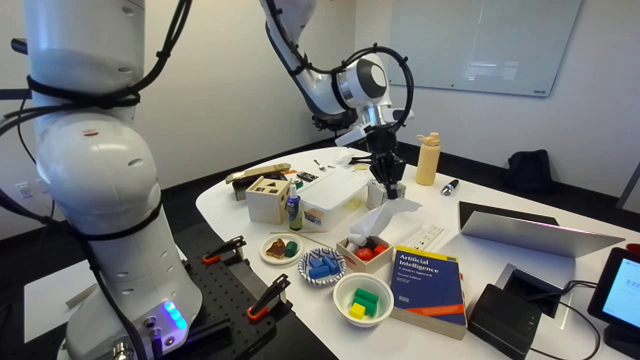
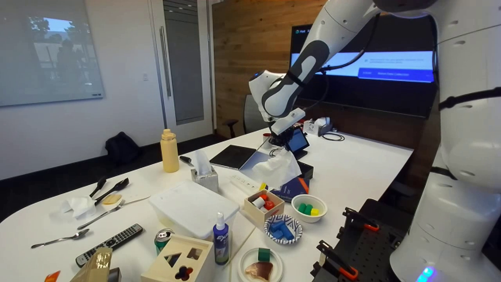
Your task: Use the white napkin to wipe the blue book.
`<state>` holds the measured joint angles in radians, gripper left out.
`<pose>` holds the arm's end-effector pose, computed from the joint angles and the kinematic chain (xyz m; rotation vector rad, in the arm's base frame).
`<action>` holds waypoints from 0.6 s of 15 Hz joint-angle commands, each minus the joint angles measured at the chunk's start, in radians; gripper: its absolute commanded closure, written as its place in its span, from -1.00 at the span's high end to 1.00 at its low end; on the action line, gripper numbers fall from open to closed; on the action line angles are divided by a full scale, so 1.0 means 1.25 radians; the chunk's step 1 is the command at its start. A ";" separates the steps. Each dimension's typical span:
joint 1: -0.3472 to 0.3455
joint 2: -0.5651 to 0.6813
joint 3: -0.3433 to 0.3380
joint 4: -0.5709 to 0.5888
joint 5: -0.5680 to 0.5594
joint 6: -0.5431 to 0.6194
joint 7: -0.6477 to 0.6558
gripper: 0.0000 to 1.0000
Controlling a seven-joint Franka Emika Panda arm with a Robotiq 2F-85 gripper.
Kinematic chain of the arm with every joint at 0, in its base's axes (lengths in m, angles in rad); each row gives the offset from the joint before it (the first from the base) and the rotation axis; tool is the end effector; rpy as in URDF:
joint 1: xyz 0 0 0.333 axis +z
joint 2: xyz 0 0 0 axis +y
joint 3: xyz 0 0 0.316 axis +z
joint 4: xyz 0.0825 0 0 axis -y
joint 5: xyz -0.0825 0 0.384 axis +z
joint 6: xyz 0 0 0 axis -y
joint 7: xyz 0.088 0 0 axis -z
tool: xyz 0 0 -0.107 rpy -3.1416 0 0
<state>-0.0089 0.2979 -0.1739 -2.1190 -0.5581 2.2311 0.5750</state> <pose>0.5464 -0.1168 0.2630 2.6112 -0.4819 -0.1240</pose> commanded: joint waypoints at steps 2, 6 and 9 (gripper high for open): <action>0.009 0.153 -0.067 0.149 -0.025 -0.037 0.156 -1.00; 0.012 0.310 -0.096 0.278 0.004 -0.074 0.255 -1.00; 0.011 0.403 -0.108 0.359 0.030 -0.127 0.295 -1.00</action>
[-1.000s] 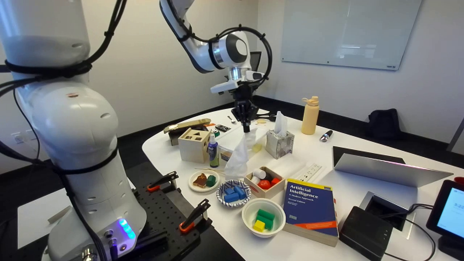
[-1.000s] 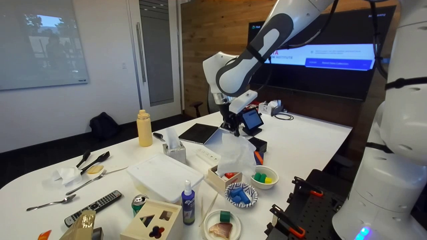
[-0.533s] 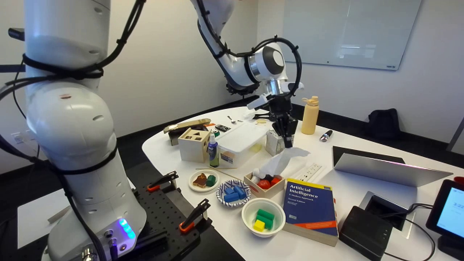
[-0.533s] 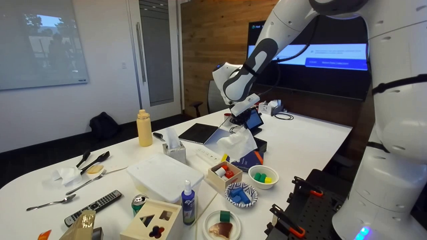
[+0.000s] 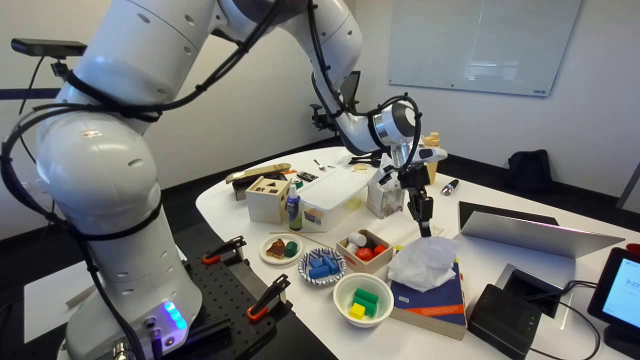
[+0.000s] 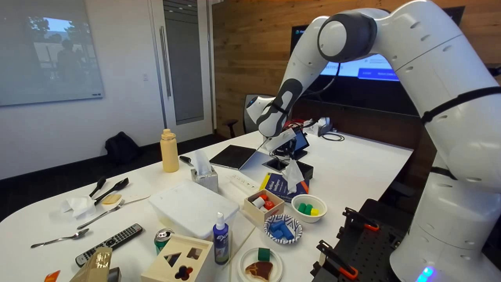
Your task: Use the white napkin to wipe the blue book.
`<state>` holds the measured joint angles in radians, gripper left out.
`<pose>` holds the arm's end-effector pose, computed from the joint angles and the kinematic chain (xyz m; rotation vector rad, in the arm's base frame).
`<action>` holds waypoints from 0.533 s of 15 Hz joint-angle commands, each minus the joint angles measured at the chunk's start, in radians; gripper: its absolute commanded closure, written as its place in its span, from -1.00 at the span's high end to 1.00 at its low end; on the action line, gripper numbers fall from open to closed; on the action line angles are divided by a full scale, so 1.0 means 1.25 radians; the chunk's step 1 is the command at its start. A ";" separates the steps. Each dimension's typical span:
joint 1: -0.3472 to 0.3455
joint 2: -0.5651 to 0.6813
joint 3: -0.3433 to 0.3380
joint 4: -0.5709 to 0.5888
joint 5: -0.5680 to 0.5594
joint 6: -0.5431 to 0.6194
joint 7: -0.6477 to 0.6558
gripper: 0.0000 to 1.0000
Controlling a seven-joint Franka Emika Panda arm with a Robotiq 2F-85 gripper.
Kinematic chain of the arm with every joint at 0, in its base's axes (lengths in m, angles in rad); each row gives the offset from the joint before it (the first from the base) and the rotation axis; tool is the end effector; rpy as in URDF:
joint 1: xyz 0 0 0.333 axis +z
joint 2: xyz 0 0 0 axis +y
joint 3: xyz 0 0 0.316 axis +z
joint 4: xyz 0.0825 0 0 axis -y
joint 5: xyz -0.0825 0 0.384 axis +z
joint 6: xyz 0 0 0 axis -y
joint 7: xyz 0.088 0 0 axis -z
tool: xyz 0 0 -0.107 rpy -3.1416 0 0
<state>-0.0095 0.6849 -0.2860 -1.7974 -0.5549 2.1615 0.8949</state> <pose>0.5935 -0.1942 0.1660 2.3007 -0.9239 -0.1530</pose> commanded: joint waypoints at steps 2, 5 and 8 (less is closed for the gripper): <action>0.005 0.138 -0.024 0.137 0.050 -0.106 0.050 -1.00; -0.004 0.173 -0.006 0.168 0.094 -0.100 0.027 -1.00; -0.004 0.192 0.013 0.190 0.137 -0.071 0.017 -1.00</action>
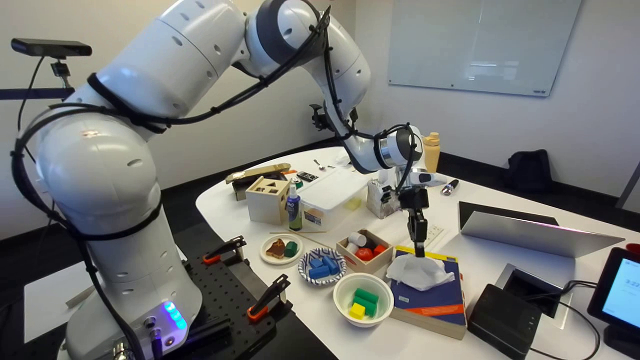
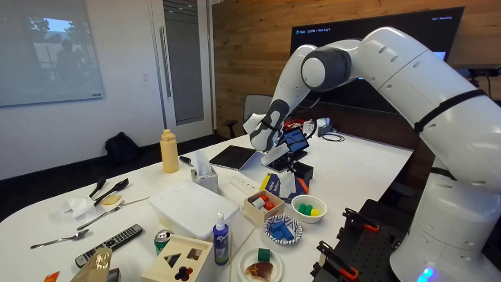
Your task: Use the white napkin to wipe the blue book.
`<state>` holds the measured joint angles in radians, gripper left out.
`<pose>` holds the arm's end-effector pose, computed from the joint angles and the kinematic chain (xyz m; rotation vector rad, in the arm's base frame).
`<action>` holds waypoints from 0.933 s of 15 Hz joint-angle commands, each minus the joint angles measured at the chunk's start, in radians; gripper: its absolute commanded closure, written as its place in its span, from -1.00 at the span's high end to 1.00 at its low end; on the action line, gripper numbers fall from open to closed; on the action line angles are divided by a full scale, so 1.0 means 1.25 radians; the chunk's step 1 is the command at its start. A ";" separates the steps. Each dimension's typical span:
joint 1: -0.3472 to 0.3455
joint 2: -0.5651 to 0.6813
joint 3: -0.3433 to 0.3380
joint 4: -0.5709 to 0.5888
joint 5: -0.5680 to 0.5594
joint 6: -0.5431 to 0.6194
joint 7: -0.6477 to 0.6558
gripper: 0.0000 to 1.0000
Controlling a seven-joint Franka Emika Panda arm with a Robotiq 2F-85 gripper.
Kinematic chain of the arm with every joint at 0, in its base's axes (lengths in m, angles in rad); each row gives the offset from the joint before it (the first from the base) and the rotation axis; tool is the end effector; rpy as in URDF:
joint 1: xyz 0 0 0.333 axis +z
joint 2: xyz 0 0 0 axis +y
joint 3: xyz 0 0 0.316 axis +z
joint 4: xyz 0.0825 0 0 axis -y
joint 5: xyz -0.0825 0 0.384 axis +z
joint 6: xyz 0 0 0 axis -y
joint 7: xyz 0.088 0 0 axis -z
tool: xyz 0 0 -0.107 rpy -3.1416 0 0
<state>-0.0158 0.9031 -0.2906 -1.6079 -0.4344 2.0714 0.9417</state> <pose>0.6078 -0.2012 0.0954 2.2121 -1.0568 -0.2732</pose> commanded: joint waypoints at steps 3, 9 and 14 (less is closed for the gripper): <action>0.001 0.031 0.040 0.066 0.088 0.026 -0.033 -1.00; 0.047 0.061 -0.028 0.118 0.065 0.000 0.040 -1.00; 0.051 0.093 -0.090 0.123 0.028 -0.051 0.090 -1.00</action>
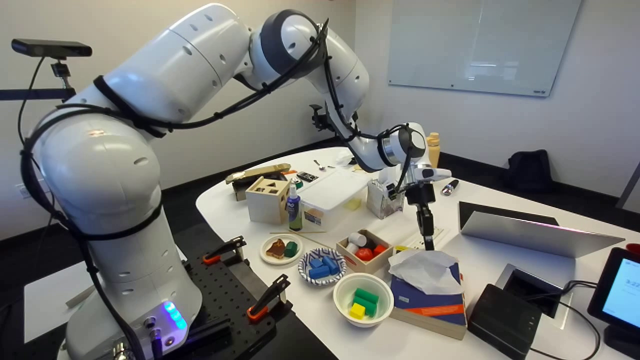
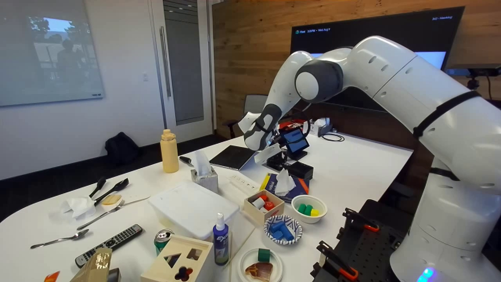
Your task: Use the white napkin to wipe the blue book.
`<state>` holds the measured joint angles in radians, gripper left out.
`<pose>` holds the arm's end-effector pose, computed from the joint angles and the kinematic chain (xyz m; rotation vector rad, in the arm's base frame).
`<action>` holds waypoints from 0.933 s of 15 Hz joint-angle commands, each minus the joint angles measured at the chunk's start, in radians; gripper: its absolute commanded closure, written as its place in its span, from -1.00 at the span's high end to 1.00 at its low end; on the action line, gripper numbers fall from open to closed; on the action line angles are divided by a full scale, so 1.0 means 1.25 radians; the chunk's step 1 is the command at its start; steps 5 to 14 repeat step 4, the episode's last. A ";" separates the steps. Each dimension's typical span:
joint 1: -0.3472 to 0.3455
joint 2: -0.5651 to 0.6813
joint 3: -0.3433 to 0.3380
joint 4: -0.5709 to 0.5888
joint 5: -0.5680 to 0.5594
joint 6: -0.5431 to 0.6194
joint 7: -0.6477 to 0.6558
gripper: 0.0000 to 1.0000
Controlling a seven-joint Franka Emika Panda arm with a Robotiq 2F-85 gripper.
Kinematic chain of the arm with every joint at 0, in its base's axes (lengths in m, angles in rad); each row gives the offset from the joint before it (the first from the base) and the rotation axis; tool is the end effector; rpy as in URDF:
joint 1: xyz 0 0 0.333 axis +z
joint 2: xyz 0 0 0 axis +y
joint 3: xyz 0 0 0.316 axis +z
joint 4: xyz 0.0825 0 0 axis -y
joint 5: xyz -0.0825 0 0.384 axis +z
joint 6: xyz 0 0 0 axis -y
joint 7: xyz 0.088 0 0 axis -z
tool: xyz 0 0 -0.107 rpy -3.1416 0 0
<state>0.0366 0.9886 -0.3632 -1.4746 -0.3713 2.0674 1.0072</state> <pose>0.6403 -0.2037 0.0979 2.1483 -1.1584 -0.1560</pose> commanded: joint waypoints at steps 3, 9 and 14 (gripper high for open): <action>0.000 0.026 -0.047 -0.020 -0.039 -0.075 0.039 -1.00; -0.001 0.021 -0.050 -0.040 -0.042 -0.082 0.036 -1.00; -0.001 0.021 -0.050 -0.040 -0.042 -0.082 0.036 -1.00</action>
